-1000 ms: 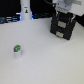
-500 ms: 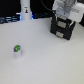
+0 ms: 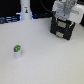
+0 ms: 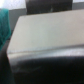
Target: Open the kcup holder, insert the kcup into the holder, and close the kcup holder
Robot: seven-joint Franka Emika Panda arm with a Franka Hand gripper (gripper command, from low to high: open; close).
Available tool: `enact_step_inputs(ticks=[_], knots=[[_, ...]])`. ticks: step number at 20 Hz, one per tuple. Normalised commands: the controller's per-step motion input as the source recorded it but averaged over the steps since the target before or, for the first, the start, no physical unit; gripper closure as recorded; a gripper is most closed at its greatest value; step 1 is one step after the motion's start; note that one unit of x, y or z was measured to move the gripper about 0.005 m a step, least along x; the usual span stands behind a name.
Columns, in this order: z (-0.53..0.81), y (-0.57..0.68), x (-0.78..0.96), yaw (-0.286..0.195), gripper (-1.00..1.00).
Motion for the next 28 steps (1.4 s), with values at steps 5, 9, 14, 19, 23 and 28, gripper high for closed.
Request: enact_step_inputs(ticks=[5,9,14,19,23,28], knots=[[-0.01,0.0,0.09,-0.007,1.0],[0.0,-0.02,0.27,-0.011,1.0],[0.11,-0.07,0.5,-0.021,1.0],[0.2,-0.14,0.4,0.022,1.0],[0.19,-0.22,0.79,-0.017,1.0],[0.21,-0.22,0.97,-0.046,1.0]])
